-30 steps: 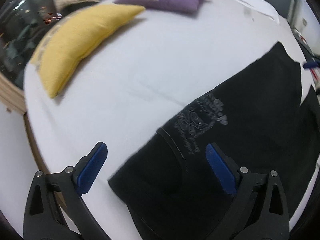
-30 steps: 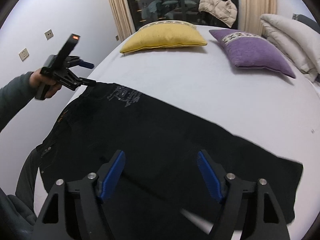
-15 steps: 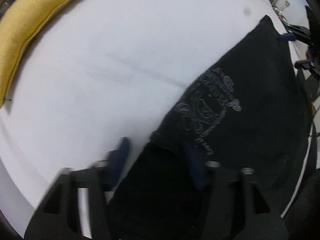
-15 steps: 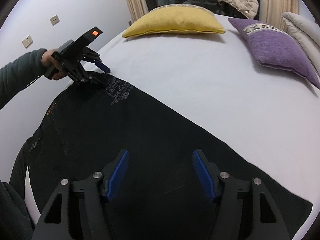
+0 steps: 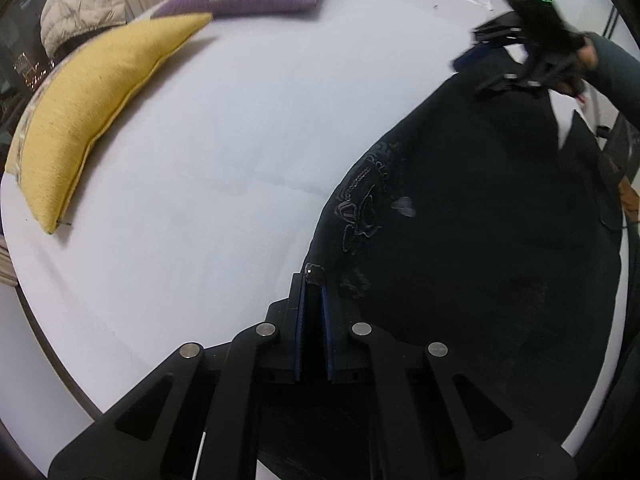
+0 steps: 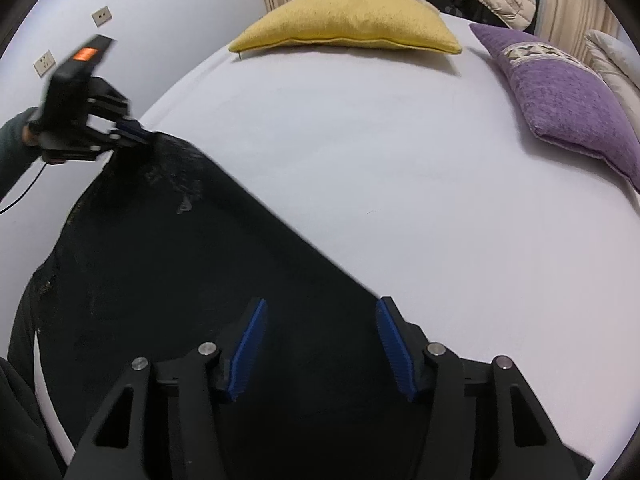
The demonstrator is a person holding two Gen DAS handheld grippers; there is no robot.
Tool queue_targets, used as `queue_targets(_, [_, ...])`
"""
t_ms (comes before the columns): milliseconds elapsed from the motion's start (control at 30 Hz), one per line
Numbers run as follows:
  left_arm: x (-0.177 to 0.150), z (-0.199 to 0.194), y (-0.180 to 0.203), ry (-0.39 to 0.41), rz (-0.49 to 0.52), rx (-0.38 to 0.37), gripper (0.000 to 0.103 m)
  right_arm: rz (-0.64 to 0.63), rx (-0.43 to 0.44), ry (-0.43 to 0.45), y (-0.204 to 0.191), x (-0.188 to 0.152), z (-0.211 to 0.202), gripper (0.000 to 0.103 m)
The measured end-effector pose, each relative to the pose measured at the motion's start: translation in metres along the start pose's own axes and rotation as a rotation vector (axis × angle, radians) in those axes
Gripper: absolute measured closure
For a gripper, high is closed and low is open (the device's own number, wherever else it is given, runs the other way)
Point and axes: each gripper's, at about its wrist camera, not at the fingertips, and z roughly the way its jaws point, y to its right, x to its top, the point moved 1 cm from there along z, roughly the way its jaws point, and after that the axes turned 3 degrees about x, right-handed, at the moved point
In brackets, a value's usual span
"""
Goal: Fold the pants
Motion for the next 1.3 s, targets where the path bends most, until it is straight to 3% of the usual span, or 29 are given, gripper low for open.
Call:
queue_targets(167, [-0.016, -0.026, 0.017, 0.051, 0.02, -0.001, 0.097, -0.041, -0.005, -0.055, 0.0, 0.014, 0.021, 0.044])
queue_targets(333, [-0.016, -0.036, 0.023, 0.072, 0.018, -0.011, 0.097, -0.065, -0.014, -0.127, 0.002, 0.019, 0.043, 0.051])
queue_targets(500, [-0.016, -0.04, 0.029, 0.077, 0.022, -0.017, 0.097, -0.059, 0.003, -0.109, 0.004, 0.028, 0.044, 0.051])
queue_targets(767, [-0.018, -0.041, 0.031, 0.09, 0.02, -0.038, 0.097, -0.063, 0.027, -0.189, 0.013, 0.037, 0.061, 0.051])
queue_targets(900, [-0.018, -0.042, 0.031, 0.094, 0.015, -0.038, 0.097, -0.084, 0.076, -0.202, 0.008, 0.042, 0.059, 0.083])
queue_targets(933, [-0.018, -0.041, 0.03, 0.095, 0.014, -0.038, 0.097, -0.103, 0.074, -0.206, 0.004, 0.043, 0.058, 0.086])
queue_targets(1300, [-0.024, -0.039, 0.027, 0.101, -0.017, -0.031, 0.097, -0.118, 0.034, -0.136, -0.008, 0.042, 0.03, 0.094])
